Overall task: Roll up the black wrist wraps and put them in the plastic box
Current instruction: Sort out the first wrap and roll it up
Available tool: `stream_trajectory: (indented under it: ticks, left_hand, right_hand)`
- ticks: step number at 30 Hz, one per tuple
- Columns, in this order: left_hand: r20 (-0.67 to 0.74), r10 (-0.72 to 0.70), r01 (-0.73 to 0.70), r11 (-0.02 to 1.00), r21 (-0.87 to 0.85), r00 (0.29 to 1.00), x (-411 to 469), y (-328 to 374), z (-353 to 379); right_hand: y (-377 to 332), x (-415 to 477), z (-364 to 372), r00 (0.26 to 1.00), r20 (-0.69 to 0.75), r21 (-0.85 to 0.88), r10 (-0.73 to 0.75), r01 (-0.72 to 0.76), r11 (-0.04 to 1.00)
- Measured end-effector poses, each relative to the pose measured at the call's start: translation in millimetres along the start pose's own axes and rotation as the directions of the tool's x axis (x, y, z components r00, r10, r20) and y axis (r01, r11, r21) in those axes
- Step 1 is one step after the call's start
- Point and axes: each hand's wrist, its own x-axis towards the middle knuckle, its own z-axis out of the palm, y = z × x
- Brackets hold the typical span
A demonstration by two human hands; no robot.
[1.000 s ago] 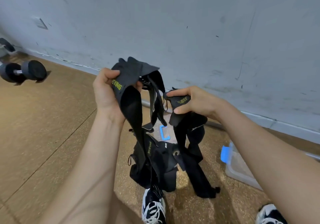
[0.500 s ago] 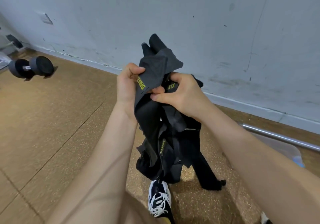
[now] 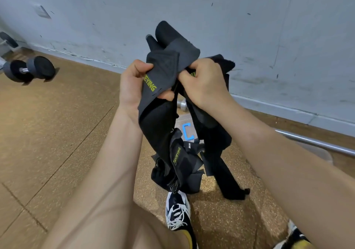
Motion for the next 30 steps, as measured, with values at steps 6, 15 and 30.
stream_trajectory:
  ticks: [6,15,30]
  left_hand:
    - [-0.069,0.063,-0.049,0.982,0.183,0.996,-1.2,0.6,2.7]
    - [0.089,0.091,-0.116,0.935,0.334,0.992,-16.4,-2.2,1.3]
    - [-0.061,0.218,-0.216,0.976,0.028,0.974,2.7,-2.3,3.7]
  right_hand:
    - [26.0,5.4,-4.9,0.997,-0.044,-0.373,-0.069,0.048,0.927]
    - [67.8,9.6,-3.3,0.966,-0.025,-0.347,0.259,-0.251,0.904]
    - [43.9,-26.5,-15.3,0.638,0.743,-0.077,0.202,-0.219,0.973]
